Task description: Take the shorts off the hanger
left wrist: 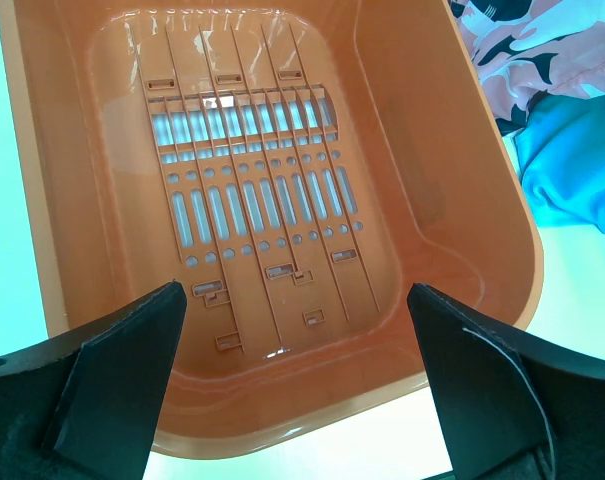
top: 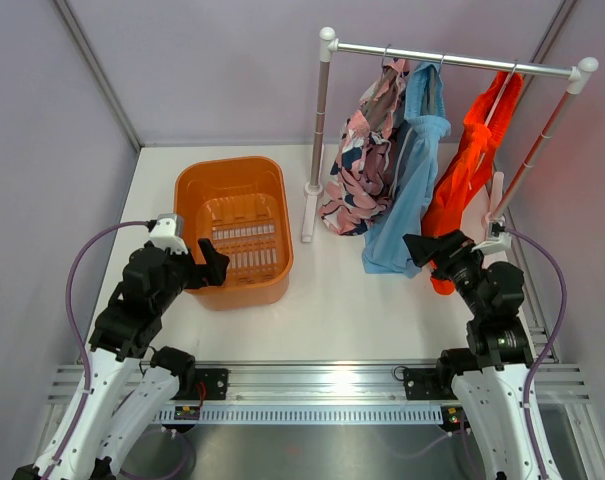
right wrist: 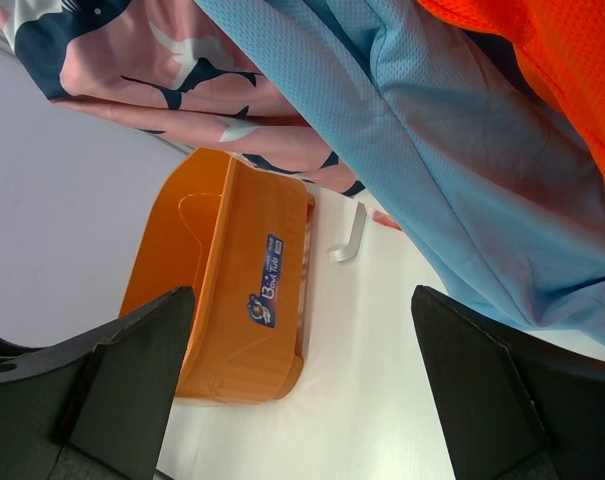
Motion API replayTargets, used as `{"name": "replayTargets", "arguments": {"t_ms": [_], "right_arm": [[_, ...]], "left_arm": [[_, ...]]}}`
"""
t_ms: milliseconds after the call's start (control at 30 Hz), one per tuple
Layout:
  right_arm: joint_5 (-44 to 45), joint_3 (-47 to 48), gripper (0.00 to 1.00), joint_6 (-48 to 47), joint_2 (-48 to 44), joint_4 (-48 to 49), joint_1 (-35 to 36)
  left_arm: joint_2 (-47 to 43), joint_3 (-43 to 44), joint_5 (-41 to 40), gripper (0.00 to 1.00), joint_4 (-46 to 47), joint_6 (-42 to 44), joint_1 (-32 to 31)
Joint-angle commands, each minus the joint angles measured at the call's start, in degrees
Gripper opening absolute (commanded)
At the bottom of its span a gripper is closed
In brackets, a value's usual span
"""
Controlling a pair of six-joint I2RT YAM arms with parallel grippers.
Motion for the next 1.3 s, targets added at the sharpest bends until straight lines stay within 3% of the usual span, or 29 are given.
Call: {"name": "replayTargets", "arguments": {"t_ms": [0,200,333,400,533,600,833,967,1067,1267], "right_arm": [[1.48,4.42,0.99,-5.14,1.14,-1.78,-0.34],[0.87,21.37,0.90,-10.07,13.60,-6.26,-0.25],[0.87,37.25,0.91,-10.25,23.52,-8.90,0.44],[2.62,42.64,0.90,-10.60,26.79,-11.09,3.25],[14.37,61.67,0.90,-15.41,36.97,-16.80,12.82],[17.81,68.74,0.91,-16.31,44.80,-20.76,16.51],[28.89,103.16,0.89,-18.94,74.21,-31.84,18.73],[29.18,117.26,0.88,-19.56,86.11,-35.61,18.73],[31.45,122.20,0.88,-19.48,90.87,-35.98,18.99],[35.76,114.47,0.87,-19.83,90.17,-29.65,18.90]], "left_arm": [[-0.60,1.69,0.68,0.99,1.49,0.48,0.11],[-0.42,1.77,0.51,0.99,1.22,0.57,0.11],[-1.04,1.77,0.33,0.99,1.22,0.48,0.11],[-1.21,1.77,0.15,0.99,1.22,0.48,0.11],[-1.04,1.77,0.50,0.99,1.22,0.57,0.11],[-0.86,1.77,0.51,0.99,1.22,0.57,0.11],[-1.04,1.69,0.42,0.99,1.14,0.48,0.11],[-0.69,1.69,0.94,0.99,1.31,0.66,0.11],[-0.42,1.69,1.30,0.99,1.40,0.66,0.11],[-0.34,1.60,1.74,0.99,1.57,0.74,0.11]]}}
